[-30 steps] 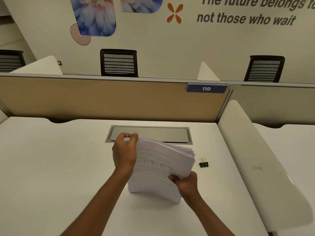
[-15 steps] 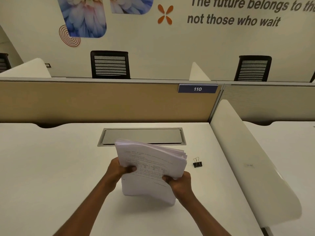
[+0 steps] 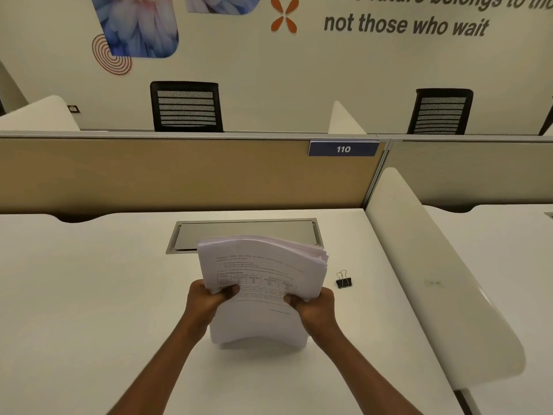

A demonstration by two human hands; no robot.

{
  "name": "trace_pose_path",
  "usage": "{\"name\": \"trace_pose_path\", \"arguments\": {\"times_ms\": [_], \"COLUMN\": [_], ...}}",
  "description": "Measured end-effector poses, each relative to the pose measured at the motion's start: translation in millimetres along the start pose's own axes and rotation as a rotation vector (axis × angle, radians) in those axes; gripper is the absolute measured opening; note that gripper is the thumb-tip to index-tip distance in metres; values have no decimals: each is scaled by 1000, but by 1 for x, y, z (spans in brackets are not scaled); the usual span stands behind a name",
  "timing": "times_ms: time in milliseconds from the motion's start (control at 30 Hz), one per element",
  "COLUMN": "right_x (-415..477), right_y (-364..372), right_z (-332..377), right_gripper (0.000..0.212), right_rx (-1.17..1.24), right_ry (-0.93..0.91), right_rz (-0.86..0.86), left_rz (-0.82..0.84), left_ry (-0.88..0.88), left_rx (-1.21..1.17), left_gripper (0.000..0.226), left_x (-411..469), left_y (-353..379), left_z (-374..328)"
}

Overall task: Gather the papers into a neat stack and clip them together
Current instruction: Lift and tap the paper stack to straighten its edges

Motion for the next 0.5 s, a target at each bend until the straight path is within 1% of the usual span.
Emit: {"name": "trace_pose_path", "arguments": {"times_ms": [33, 100, 200, 300, 400, 500], "right_x": [0, -2, -3, -3, -3, -3], "right_y": [1, 3, 5, 5, 5, 3], "right_z": [-1, -4, -5, -5, -4, -6], "right_gripper": [35, 35, 35, 33, 33, 33], "right_rx": [-4, -8, -5, -3, -8, 3], "right_ry": [-1, 2, 5, 14, 19, 23], "right_rz": [1, 2, 4, 10, 23, 12], "left_rz": [-8, -15, -10, 28, 68, 105], "left_ry": [4, 4, 12, 32, 62, 63], "left_rx": [-10, -60, -103, -119, -143, -102], "left_gripper": [37, 47, 50, 61, 64, 68], "left_x": [-2, -4, -5, -3, -2, 2], "left_y": [0, 2, 1, 2, 2, 7], "left_z": [1, 5, 7, 2, -10, -14]}}
Point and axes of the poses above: each hand's wrist, its own x-axis towards the middle knuckle, its own y-axis out of the palm, z = x × y, the point moved 9 cm from there along x, towards the middle knuckle, and after that the axes turned 7 degrees about x, right-handed, at the moved point
